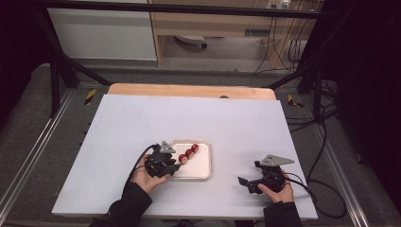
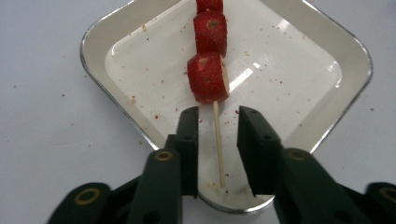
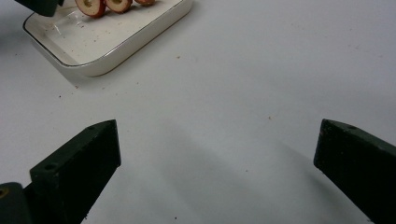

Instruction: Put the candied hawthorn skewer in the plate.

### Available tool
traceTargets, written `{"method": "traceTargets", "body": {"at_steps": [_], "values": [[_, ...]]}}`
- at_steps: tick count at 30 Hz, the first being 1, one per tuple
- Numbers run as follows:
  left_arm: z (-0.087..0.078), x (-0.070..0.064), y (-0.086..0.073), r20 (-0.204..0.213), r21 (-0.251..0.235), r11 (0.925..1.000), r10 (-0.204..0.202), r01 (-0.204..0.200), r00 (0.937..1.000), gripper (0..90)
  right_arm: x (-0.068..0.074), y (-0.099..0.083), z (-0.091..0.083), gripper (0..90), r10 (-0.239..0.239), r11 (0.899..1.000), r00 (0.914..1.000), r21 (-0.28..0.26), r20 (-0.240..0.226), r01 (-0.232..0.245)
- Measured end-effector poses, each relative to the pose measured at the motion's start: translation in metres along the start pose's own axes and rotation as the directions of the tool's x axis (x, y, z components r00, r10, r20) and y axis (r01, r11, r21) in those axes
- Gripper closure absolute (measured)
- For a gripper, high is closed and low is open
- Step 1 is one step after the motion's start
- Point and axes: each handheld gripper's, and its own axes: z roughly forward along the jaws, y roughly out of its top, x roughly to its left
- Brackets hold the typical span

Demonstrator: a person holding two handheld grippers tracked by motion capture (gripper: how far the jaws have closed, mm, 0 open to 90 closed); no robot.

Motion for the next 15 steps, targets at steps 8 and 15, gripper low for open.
{"method": "traceTargets", "body": {"at_steps": [8,15], "values": [[-0.026,0.017,-0.017,0.036,-0.051,0.9979,0.041,-0.039,0.9985,34.1,0.0,0.001,-0.001,0.9,0.008,1.0,1.0,-0.006,0.004,-0.007],[-0.042,0.036,-0.043,0.028,-0.077,0.997,0.007,-0.004,0.9996,19.3,0.0,0.001,0.0,0.6,0.012,1.0,0.9999,0.002,0.006,-0.012]]}}
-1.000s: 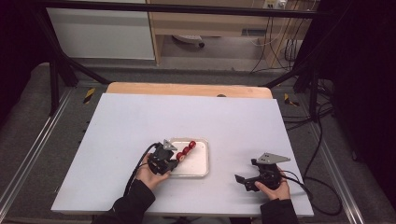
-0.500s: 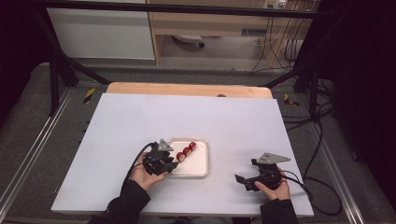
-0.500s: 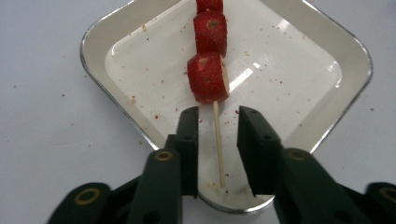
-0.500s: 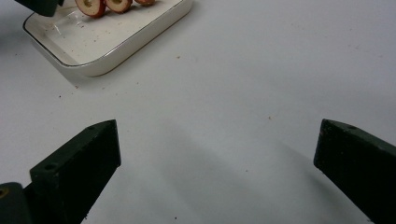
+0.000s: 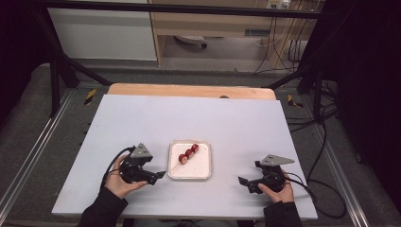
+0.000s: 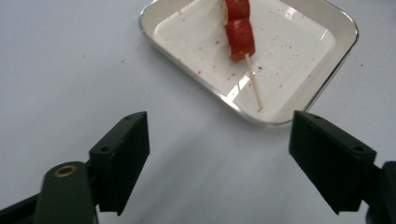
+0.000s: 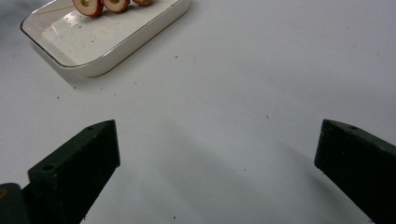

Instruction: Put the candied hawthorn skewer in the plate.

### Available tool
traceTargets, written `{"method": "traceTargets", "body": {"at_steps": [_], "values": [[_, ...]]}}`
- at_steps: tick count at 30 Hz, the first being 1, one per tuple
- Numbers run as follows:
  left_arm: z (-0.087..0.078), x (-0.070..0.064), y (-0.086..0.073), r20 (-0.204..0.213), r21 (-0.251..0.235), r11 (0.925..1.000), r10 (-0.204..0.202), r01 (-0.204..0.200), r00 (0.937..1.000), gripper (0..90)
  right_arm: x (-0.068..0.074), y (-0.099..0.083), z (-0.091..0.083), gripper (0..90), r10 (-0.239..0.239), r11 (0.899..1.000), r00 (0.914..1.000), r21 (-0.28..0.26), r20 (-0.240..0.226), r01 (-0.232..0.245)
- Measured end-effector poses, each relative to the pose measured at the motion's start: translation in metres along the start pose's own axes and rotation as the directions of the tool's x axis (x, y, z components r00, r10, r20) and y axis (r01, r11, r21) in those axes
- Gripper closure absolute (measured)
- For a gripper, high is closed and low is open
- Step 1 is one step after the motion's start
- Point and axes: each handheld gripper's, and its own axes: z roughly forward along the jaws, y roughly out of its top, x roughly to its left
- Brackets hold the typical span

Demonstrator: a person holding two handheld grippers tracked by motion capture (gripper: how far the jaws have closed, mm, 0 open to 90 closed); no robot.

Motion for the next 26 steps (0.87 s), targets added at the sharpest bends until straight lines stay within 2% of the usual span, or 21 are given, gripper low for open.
{"method": "traceTargets", "body": {"at_steps": [6,16,19,21,26], "values": [[-0.014,0.014,-0.025,-0.018,-0.033,0.9988,-0.036,0.035,0.9992,10.3,0.0,0.0,0.0,0.6,0.0,1.0,1.0,0.008,0.001,0.0],[-0.026,0.031,-0.064,-0.029,-0.078,0.9927,-0.094,0.092,0.9951,8.5,0.0,-0.001,0.001,0.6,0.001,1.0,1.0,0.026,0.002,-0.001],[-0.028,0.035,-0.069,-0.044,-0.087,0.9906,-0.11,0.106,0.993,8.6,0.0,-0.001,0.001,0.6,0.004,1.0,1.0,0.031,0.0,-0.004],[-0.029,0.036,-0.071,-0.039,-0.092,0.99,-0.111,0.107,0.993,8.5,0.0,-0.001,0.001,0.6,0.002,0.999,1.0,0.034,-0.001,-0.002],[-0.028,0.036,-0.071,-0.041,-0.086,0.9919,-0.097,0.093,0.9944,8.5,0.0,-0.001,0.001,0.6,0.004,0.999,1.0,0.043,-0.001,-0.004]]}}
